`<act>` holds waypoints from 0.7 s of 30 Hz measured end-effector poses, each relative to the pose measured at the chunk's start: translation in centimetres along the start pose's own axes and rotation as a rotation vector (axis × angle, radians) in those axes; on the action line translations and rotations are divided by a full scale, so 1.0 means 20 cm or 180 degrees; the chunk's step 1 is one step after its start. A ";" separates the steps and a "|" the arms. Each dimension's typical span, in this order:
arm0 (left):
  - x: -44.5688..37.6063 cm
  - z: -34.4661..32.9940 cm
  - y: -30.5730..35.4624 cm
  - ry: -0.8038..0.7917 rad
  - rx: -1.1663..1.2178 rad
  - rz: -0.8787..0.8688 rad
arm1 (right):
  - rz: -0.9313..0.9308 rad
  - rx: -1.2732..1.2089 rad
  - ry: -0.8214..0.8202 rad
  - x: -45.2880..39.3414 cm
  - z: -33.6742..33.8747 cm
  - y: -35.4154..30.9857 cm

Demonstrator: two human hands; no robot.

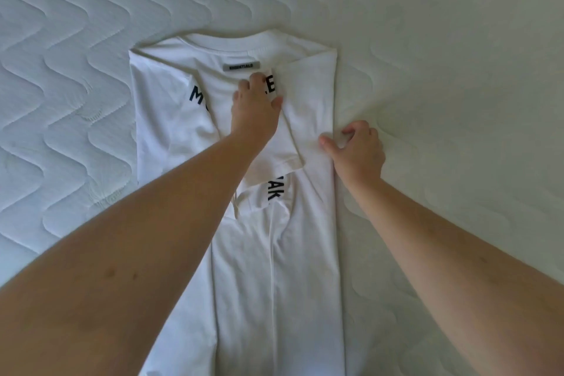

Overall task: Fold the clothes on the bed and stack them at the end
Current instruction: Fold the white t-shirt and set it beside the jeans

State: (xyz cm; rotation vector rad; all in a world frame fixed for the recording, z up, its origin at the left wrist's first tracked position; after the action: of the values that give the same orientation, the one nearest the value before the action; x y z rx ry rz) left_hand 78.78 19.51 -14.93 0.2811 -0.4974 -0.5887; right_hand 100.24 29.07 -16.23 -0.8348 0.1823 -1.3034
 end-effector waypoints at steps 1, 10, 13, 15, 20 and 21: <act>0.08 0.02 0.01 0.0243 -0.0294 -0.0224 | 0.0009 -0.0021 -0.0023 0.05 0.00 0.02; 1.05 -0.19 -0.12 0.0427 -0.0562 -0.1227 | -0.0132 0.0044 -0.0313 0.55 0.00 0.25; 1.33 -0.32 -0.27 -0.0030 -0.0428 -0.0742 | -0.0225 0.0068 -0.0386 0.74 0.02 0.34; 1.46 -0.39 -0.38 -0.0226 -0.0136 -0.0243 | -0.0268 0.0137 -0.0427 0.87 0.03 0.40; 1.62 -0.42 -0.50 -0.0223 -0.0206 0.0272 | -0.0559 0.0314 -0.0625 1.16 0.03 0.57; 1.64 -0.42 -0.52 -0.0249 -0.0319 0.0216 | -0.0602 0.0352 -0.0697 1.22 0.04 0.60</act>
State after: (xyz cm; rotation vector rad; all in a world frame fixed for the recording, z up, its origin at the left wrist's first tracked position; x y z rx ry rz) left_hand 102.03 -7.20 -14.05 0.1458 -0.5488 -0.5581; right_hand 117.20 7.81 -15.45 -0.9092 -0.1443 -1.3733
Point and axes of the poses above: each hand's wrist, its own x-axis away from the middle knuckle, its own z-axis out of the back of the hand, y = z × x, the point moved 8 cm from there along -x, towards the middle knuckle, and after that the axes turned 13 degrees about -x, right-handed, at the moved point
